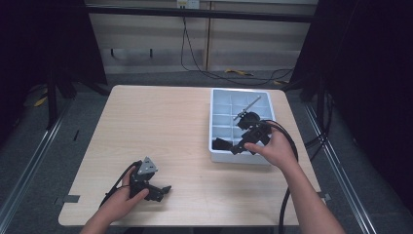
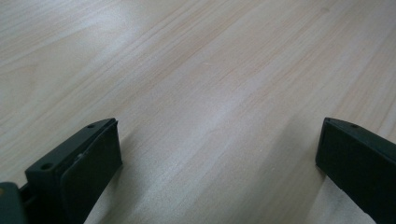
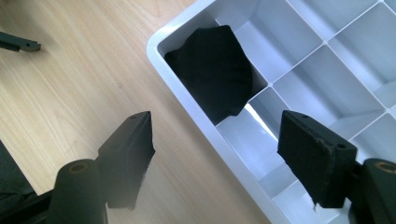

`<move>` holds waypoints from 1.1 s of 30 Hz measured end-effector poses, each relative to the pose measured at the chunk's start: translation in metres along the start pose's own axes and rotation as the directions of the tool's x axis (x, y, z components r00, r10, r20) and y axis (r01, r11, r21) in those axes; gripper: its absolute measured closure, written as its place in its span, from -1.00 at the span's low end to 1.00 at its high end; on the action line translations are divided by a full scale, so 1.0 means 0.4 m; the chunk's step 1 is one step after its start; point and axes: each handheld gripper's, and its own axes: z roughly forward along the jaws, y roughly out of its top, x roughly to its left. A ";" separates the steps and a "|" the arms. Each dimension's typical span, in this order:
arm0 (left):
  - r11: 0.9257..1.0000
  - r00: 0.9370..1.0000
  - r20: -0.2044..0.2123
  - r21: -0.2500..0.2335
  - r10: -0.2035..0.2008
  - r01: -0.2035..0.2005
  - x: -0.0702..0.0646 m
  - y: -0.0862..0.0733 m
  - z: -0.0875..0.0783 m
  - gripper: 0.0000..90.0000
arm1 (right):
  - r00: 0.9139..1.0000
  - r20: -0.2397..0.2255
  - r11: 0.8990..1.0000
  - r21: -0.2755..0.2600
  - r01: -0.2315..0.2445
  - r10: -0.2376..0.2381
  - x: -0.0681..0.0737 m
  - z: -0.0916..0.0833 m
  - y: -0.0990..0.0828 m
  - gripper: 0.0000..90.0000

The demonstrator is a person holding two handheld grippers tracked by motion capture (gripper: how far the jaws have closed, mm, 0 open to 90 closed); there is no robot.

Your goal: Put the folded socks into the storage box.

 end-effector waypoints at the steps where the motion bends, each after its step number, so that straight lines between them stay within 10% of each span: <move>1: 1.000 1.000 0.000 0.003 0.001 -0.001 0.000 0.000 -0.001 -1.00 | 1.000 0.002 1.000 0.000 0.004 -0.004 0.000 -0.001 -0.003 -0.41; 33: 1.000 1.000 0.001 0.002 0.000 0.000 0.000 0.000 0.000 -1.00 | 1.000 0.012 1.000 -0.019 0.020 -0.019 0.030 -0.009 -0.088 -0.43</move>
